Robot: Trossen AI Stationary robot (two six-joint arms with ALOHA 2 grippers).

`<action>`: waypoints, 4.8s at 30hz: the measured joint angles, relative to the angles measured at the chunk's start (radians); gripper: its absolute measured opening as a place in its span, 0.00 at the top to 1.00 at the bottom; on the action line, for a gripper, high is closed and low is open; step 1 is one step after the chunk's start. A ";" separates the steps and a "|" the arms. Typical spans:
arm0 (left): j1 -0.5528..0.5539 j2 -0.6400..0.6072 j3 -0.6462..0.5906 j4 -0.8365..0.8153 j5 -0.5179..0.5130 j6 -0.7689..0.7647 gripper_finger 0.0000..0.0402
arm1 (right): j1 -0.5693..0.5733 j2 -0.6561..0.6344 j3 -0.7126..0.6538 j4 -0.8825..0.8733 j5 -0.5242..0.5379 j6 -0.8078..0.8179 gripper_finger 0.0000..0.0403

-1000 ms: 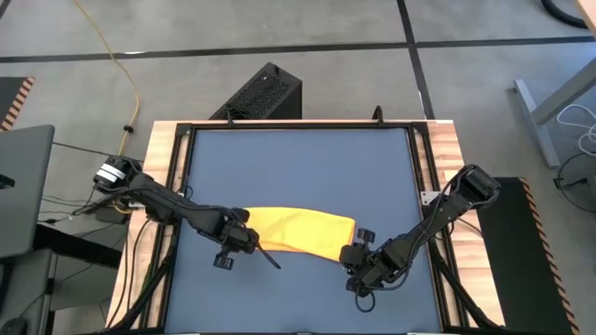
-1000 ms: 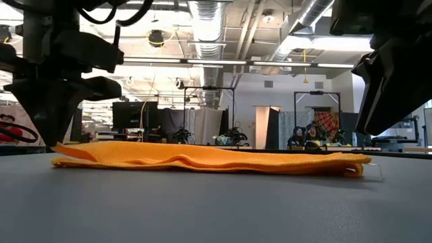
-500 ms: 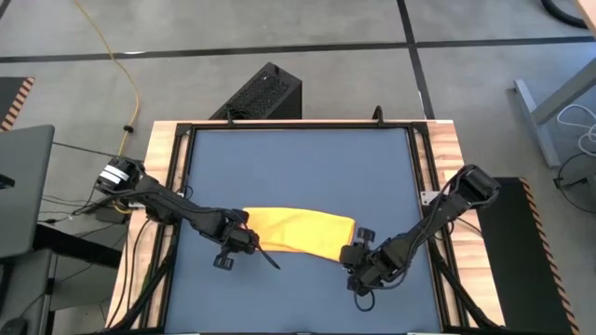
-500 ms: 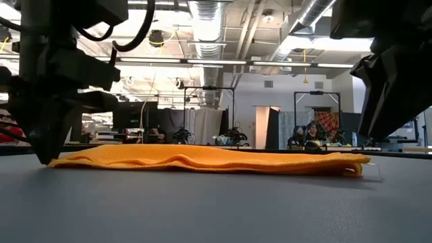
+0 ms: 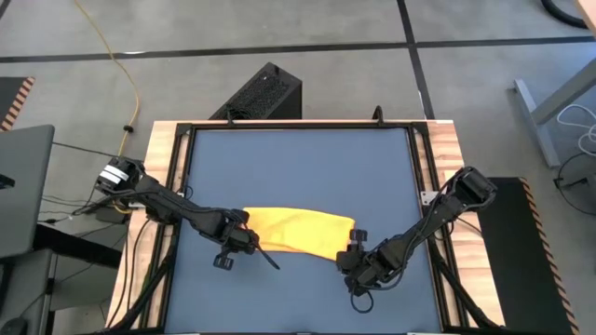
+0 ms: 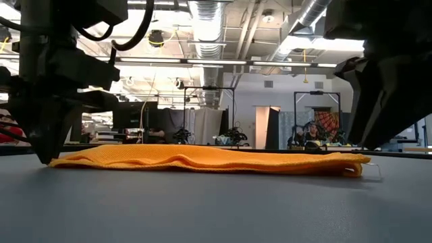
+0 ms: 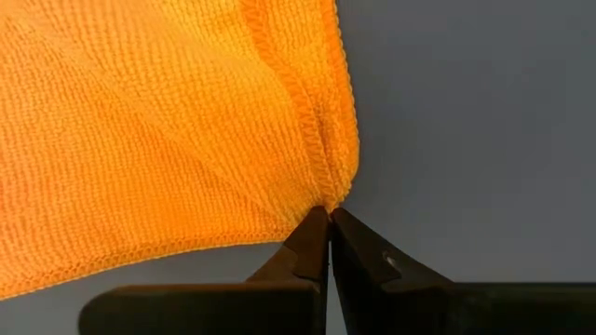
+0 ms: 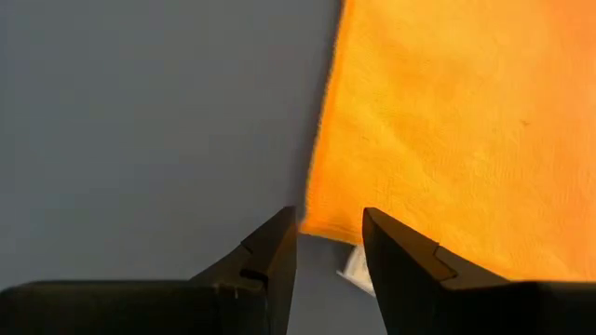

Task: Roll towel
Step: Fold the orange microfiber towel

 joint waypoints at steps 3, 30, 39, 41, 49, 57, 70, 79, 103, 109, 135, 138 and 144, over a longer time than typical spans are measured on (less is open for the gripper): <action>0.000 0.000 0.000 0.000 0.000 0.002 1.00 | 0.000 0.000 0.000 0.027 0.001 -0.020 0.63; 0.000 0.000 0.000 0.000 0.000 0.009 1.00 | -0.016 0.133 0.005 0.016 0.018 0.032 0.82; 0.000 0.000 0.000 -0.001 0.000 0.010 1.00 | -0.022 0.066 -0.005 -0.039 0.024 0.030 0.96; 0.000 0.000 0.000 -0.004 0.003 0.010 1.00 | -0.023 0.016 -0.003 -0.070 0.030 0.032 0.97; 0.000 0.000 0.000 -0.028 0.006 0.010 1.00 | -0.031 -0.130 0.000 -0.231 0.066 0.040 0.98; 0.000 0.000 0.000 -0.028 0.002 0.009 1.00 | -0.057 -0.086 0.000 -0.222 0.057 0.043 0.98; 0.000 0.000 0.000 -0.029 0.004 0.009 1.00 | -0.061 0.047 0.000 -0.272 0.033 0.048 0.98; 0.000 0.000 0.000 -0.026 0.007 0.006 1.00 | -0.093 -0.014 0.023 -0.371 0.065 0.039 0.98; 0.000 0.000 0.000 -0.050 0.036 0.004 1.00 | -0.054 0.047 0.013 -0.210 0.007 0.070 0.98; 0.000 0.000 0.001 -0.057 0.036 -0.025 1.00 | -0.047 0.061 0.014 -0.192 -0.004 0.067 0.91; 0.172 -0.180 0.110 -0.098 -0.121 0.091 0.85 | -0.410 -0.391 -0.268 0.037 -0.093 -0.160 0.60; 0.283 -0.200 0.066 -0.048 -0.096 0.109 0.85 | -0.494 -0.398 -0.289 0.066 -0.126 -0.220 0.60; 0.416 -0.175 0.016 -0.009 -0.049 0.172 0.79 | -0.583 -0.365 -0.286 0.101 -0.271 -0.274 0.60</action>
